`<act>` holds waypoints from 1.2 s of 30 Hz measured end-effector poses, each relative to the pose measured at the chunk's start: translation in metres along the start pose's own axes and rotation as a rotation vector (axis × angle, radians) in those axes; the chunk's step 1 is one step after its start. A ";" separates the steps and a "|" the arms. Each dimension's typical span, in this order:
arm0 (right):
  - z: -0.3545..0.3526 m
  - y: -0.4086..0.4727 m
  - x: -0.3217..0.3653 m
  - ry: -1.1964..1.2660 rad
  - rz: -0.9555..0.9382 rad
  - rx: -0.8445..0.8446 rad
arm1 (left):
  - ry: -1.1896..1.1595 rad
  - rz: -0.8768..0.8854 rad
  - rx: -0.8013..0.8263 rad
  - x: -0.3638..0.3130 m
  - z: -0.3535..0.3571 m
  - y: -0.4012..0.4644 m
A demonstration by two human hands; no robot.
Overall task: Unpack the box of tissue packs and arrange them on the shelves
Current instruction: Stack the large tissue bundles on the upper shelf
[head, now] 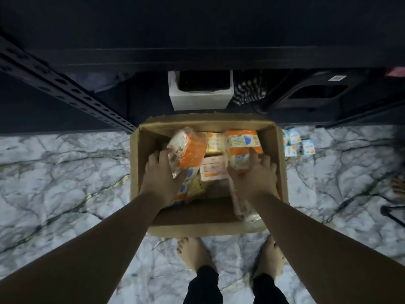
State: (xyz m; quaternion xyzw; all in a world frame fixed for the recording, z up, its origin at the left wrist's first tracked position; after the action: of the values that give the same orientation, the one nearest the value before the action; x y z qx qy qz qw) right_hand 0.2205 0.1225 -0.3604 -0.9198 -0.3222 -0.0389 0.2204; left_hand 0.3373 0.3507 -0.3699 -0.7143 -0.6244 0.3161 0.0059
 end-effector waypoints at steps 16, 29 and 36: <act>-0.004 0.001 0.005 0.201 0.027 -0.071 | -0.175 0.080 -0.053 -0.004 -0.012 -0.013; -0.180 -0.079 0.004 0.528 -0.188 -0.326 | -0.316 0.184 -0.299 -0.108 -0.150 -0.113; -0.325 -0.127 -0.005 0.634 -0.237 -0.389 | -0.328 0.243 -0.404 -0.201 -0.238 -0.186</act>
State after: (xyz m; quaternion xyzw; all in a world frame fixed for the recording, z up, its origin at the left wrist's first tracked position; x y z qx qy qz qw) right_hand 0.1622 0.0685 -0.0208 -0.8431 -0.3289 -0.4070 0.1243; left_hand 0.2770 0.3033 -0.0152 -0.7100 -0.5770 0.2952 -0.2755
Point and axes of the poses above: each hand's wrist, its own y-axis towards the middle knuckle, its own z-axis out of the palm, x = y × z, the point moved 1 cm from there along y, towards the middle knuckle, and after that the axes turned 8 degrees about -x, right-handed, at the moved point
